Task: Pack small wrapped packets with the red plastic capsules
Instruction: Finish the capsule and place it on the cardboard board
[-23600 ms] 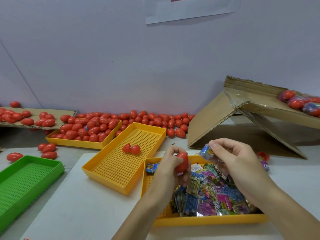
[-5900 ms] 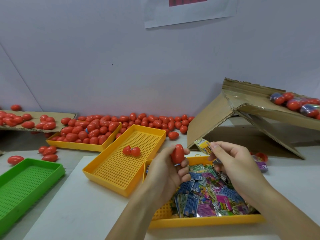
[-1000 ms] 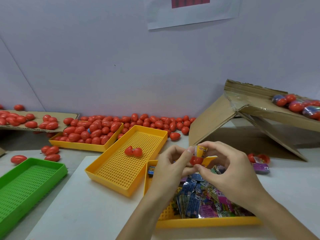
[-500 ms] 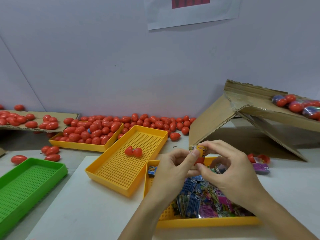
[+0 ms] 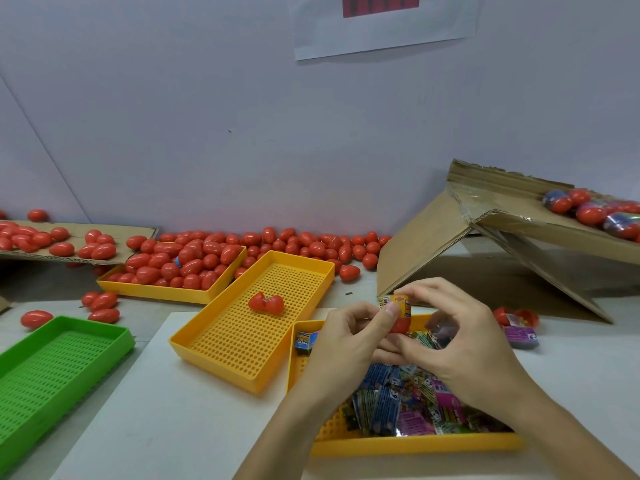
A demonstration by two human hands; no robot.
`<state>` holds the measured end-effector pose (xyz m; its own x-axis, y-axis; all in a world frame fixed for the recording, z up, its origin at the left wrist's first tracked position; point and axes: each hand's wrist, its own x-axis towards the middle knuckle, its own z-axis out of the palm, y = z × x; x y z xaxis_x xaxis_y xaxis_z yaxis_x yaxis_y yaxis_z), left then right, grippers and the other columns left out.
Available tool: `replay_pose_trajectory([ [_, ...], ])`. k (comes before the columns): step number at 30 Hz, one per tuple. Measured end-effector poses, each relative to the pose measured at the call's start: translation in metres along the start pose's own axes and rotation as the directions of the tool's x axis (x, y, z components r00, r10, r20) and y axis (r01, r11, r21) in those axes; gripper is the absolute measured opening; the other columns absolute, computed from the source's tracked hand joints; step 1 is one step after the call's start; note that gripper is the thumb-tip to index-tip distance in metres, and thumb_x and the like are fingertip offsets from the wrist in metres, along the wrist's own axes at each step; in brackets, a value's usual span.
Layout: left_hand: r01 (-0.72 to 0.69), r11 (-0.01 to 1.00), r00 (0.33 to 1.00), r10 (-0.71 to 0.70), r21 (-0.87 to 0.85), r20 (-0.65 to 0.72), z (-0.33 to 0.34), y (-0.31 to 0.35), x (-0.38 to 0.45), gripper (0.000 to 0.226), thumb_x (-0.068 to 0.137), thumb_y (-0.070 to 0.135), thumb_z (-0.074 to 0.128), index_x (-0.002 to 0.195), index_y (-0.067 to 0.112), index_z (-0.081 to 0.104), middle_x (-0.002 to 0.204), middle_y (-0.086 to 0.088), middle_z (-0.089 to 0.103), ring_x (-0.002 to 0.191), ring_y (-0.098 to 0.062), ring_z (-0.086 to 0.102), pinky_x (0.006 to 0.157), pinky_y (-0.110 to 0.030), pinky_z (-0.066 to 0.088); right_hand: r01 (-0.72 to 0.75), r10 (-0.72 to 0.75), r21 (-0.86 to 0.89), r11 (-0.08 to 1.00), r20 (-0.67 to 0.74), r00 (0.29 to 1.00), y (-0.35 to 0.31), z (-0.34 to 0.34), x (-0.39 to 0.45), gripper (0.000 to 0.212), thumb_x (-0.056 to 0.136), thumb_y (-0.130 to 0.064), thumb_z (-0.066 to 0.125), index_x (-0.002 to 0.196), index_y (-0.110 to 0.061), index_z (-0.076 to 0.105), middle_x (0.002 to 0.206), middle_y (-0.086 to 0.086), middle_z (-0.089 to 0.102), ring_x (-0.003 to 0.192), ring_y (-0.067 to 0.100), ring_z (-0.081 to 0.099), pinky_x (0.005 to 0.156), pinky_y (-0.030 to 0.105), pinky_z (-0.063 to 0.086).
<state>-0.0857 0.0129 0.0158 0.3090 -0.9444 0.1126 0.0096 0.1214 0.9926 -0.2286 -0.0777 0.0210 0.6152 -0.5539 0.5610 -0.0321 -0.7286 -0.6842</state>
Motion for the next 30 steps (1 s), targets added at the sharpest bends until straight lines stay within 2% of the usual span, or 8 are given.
replay_pose_trajectory([
  [4,0.023,0.999,0.999,-0.022,-0.023,0.036,0.0013,-0.0008,0.0006,0.052,0.093,0.049,0.061,0.117,0.004,0.063,0.097,-0.023,0.073,0.086,-0.031,0.073,0.081,-0.041,0.06,-0.017,0.016,0.058,0.998,0.025,1.0,-0.0011,0.0009,-0.0003,0.038,0.078,-0.021,0.081,0.113,-0.031,0.069,0.111,-0.016,0.063,0.1,0.008,0.061,0.069,0.011,0.045],
  [7,0.017,0.999,0.997,-0.015,-0.033,0.07,0.0024,0.0006,0.0006,0.044,0.095,0.046,0.057,0.12,0.011,0.065,0.107,-0.021,0.071,0.088,-0.028,0.07,0.076,-0.037,0.058,-0.025,0.022,0.074,0.997,0.041,0.999,-0.0013,0.0002,-0.0009,0.04,0.077,-0.017,0.083,0.112,-0.032,0.07,0.111,-0.018,0.062,0.098,0.002,0.06,0.068,0.009,0.043],
  [10,0.004,1.0,0.996,-0.005,0.009,0.093,0.0018,0.0005,-0.0001,0.026,0.098,0.043,0.056,0.101,0.023,0.073,0.086,-0.006,0.073,0.079,-0.019,0.069,0.07,-0.031,0.057,-0.041,0.036,0.056,0.998,0.08,0.996,-0.0006,0.0004,-0.0022,0.043,0.077,-0.013,0.083,0.114,-0.031,0.07,0.114,-0.019,0.06,0.101,0.003,0.058,0.071,0.009,0.044],
  [12,0.012,1.0,0.993,-0.014,0.02,0.119,0.0015,0.0013,-0.0006,0.022,0.097,0.043,0.056,0.087,0.033,0.074,0.075,0.0,0.07,0.072,-0.017,0.068,0.068,-0.03,0.057,-0.045,0.041,0.042,0.998,0.1,0.994,0.0,0.0001,-0.002,0.045,0.077,-0.012,0.083,0.115,-0.03,0.07,0.115,-0.019,0.06,0.103,0.005,0.058,0.074,0.011,0.044],
  [16,0.035,0.999,0.982,-0.035,0.003,0.187,0.0008,0.0027,-0.0016,0.023,0.097,0.043,0.054,0.087,0.039,0.074,0.074,-0.003,0.072,0.071,-0.019,0.07,0.068,-0.028,0.058,-0.05,0.041,0.062,0.997,0.145,0.989,0.0002,-0.0035,-0.0001,0.043,0.078,-0.009,0.082,0.113,-0.03,0.07,0.113,-0.016,0.063,0.102,0.01,0.06,0.075,0.014,0.044],
  [25,0.064,0.997,0.977,-0.052,-0.052,0.205,0.0011,0.0056,-0.0027,0.025,0.098,0.041,0.054,0.082,0.037,0.074,0.074,-0.005,0.072,0.07,-0.02,0.07,0.068,-0.026,0.057,-0.076,0.055,0.119,0.99,0.171,0.984,-0.0002,-0.0071,0.0009,0.041,0.081,-0.008,0.078,0.114,-0.03,0.07,0.111,-0.016,0.067,0.1,0.012,0.063,0.076,0.015,0.047],
  [27,0.06,0.996,0.983,-0.048,-0.061,0.179,0.002,0.0059,-0.0034,0.023,0.096,0.045,0.056,0.087,0.034,0.075,0.077,-0.006,0.073,0.072,-0.021,0.07,0.067,-0.027,0.056,-0.076,0.057,0.115,0.99,0.161,0.985,-0.0007,-0.006,0.0006,0.04,0.081,-0.011,0.078,0.116,-0.029,0.07,0.112,-0.016,0.067,0.104,0.011,0.063,0.077,0.016,0.048],
  [30,0.064,0.996,0.986,-0.054,-0.058,0.16,0.0027,0.0037,-0.0039,0.029,0.097,0.045,0.054,0.099,0.02,0.07,0.085,-0.008,0.073,0.077,-0.022,0.07,0.067,-0.027,0.056,-0.068,0.056,0.083,0.994,0.144,0.988,-0.0018,-0.0035,-0.0003,0.042,0.08,-0.009,0.079,0.115,-0.029,0.07,0.112,-0.02,0.066,0.102,0.006,0.061,0.075,0.012,0.045],
])
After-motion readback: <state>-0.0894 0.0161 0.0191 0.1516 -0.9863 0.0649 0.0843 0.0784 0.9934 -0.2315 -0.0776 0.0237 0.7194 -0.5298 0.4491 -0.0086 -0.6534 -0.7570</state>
